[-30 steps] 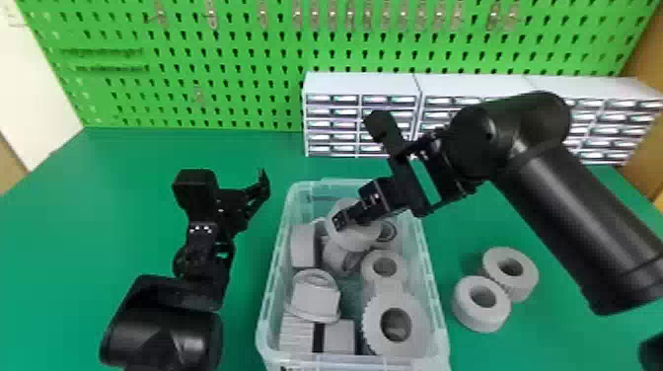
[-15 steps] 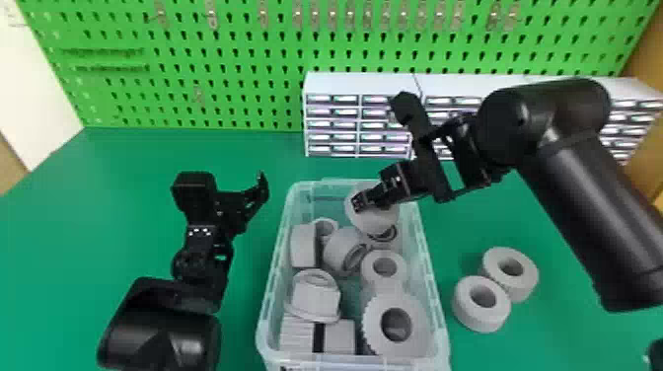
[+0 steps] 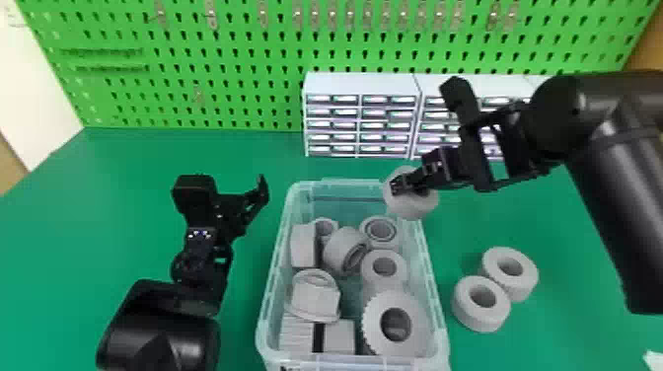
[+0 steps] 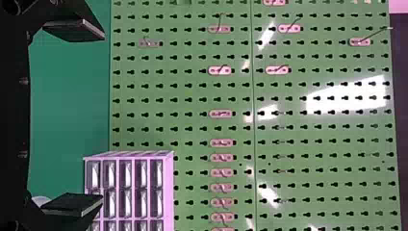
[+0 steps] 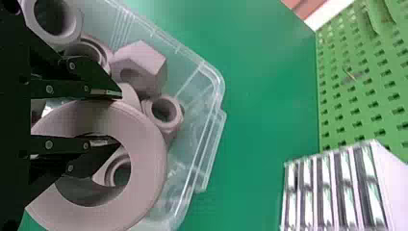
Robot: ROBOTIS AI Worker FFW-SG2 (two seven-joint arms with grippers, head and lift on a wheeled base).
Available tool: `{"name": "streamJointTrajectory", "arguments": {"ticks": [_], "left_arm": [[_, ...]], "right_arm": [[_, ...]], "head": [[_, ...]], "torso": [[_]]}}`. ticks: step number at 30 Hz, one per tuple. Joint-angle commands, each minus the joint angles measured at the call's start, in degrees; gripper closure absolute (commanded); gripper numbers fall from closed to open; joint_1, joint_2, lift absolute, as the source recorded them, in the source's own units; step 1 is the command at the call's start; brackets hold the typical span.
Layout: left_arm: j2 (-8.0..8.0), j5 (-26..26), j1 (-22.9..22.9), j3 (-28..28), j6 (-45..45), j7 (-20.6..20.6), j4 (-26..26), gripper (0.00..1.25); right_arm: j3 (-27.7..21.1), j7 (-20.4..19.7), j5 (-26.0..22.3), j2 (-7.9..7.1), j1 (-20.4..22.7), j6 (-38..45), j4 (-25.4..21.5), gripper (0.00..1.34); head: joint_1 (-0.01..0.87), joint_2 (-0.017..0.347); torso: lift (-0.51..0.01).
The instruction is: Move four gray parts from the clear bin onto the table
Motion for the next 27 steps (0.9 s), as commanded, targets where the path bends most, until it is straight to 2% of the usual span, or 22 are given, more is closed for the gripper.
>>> {"name": "streamJointTrajectory", "arguments": {"ticks": [1, 12, 27], "left_arm": [[0.02, 0.00, 0.05, -0.07, 0.02, -0.02, 0.08, 0.10], [0.02, 0.09, 0.23, -0.07, 0.02, 0.07, 0.08, 0.10], [0.02, 0.18, 0.31, -0.15, 0.02, 0.07, 0.08, 0.10]], "right_arm": [[-2.91, 0.00, 1.35, -0.63, 1.22, 0.84, -1.04, 1.00], [-8.27, 0.00, 5.40, -1.68, 3.59, 3.04, -2.80, 1.00], [-17.06, 0.00, 9.53, -5.02, 7.81, 4.97, -5.61, 1.00]], "head": [[0.693, 0.072], [0.693, 0.072], [0.693, 0.072]], "torso": [[-0.052], [-0.052], [-0.052]]}}
